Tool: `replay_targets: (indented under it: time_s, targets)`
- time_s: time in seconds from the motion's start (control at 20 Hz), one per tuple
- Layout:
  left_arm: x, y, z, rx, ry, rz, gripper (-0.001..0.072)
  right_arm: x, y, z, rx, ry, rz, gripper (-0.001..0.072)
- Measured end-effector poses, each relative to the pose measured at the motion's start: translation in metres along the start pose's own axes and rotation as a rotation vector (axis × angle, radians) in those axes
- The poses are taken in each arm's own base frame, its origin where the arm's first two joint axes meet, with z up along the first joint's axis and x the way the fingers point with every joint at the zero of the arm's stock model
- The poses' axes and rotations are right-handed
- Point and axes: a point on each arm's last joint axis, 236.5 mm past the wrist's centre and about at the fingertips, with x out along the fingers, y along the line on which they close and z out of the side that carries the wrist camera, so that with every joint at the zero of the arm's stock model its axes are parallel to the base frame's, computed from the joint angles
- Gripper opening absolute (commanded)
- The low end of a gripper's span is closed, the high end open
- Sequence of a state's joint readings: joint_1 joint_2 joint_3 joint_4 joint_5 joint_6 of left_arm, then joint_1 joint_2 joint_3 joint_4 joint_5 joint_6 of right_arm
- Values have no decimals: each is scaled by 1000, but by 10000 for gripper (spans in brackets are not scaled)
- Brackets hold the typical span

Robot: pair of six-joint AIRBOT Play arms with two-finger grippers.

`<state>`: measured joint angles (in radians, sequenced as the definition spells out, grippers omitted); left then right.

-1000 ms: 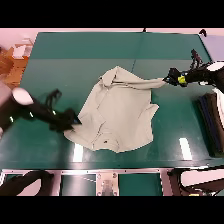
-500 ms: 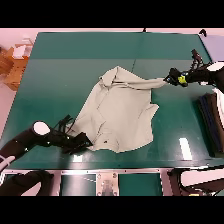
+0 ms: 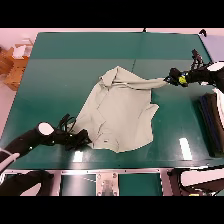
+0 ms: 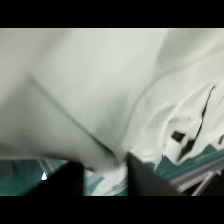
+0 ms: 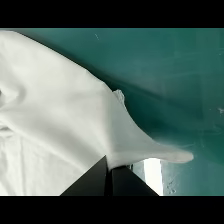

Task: Fold the shirts.

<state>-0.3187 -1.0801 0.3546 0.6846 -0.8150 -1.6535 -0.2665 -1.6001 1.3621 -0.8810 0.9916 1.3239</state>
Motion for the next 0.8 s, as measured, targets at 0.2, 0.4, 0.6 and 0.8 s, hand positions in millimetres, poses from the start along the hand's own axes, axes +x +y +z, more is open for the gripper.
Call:
replay_targets:
  time_s: [0.2,0.4,0.6,0.8]
  targets:
    - [-13,-16,48,90,-106,-5,29,-3,-4,-2,8,12,-1,11]
    - [-81,-23,119,156,-227,42,29,-13,-21,-32,44,86,-25,10]
    - [-166,-20,202,193,-389,84,30,-25,-27,-121,117,206,-44,12]
    - [-190,-26,266,249,-391,81,30,-28,-37,-220,195,238,-79,14]
